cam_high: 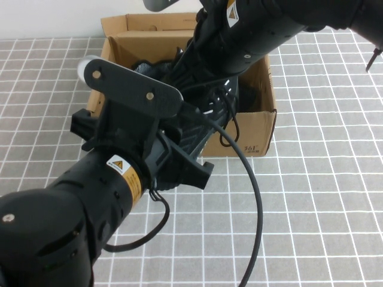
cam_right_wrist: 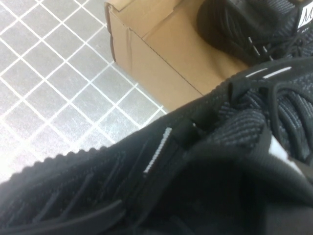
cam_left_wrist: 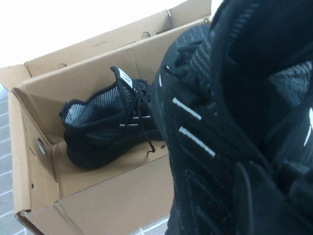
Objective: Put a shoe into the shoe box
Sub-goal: Hand over the shoe
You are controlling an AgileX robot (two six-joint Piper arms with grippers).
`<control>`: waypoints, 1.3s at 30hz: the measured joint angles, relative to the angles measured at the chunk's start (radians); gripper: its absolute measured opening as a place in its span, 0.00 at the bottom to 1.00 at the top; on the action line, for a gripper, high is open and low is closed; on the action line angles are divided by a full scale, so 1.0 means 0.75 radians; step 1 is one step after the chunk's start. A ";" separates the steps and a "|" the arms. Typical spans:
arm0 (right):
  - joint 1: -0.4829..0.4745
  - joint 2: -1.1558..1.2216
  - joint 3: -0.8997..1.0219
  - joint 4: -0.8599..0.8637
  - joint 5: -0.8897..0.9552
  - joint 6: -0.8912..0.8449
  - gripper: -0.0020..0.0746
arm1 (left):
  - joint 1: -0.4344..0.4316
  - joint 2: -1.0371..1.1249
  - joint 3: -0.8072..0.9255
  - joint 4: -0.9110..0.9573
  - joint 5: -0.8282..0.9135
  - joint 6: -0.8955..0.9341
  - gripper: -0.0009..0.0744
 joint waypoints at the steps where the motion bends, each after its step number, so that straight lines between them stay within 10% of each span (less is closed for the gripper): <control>1: 0.000 0.000 0.000 0.000 0.003 -0.002 0.03 | 0.000 0.000 0.000 0.000 0.000 0.005 0.10; 9: 0.000 0.000 -0.009 -0.048 0.033 -0.002 0.37 | 0.000 0.006 0.006 0.028 0.014 0.015 0.06; 17: 0.000 -0.006 -0.009 -0.164 0.044 -0.002 0.46 | 0.000 0.012 0.009 0.041 0.015 0.024 0.06; 30: 0.000 -0.178 -0.011 -0.339 0.213 0.018 0.40 | 0.000 -0.065 0.009 0.087 0.006 0.040 0.06; 39: -0.020 -0.281 -0.011 -0.376 0.220 0.018 0.08 | 0.000 -0.081 -0.056 0.036 0.018 0.201 0.06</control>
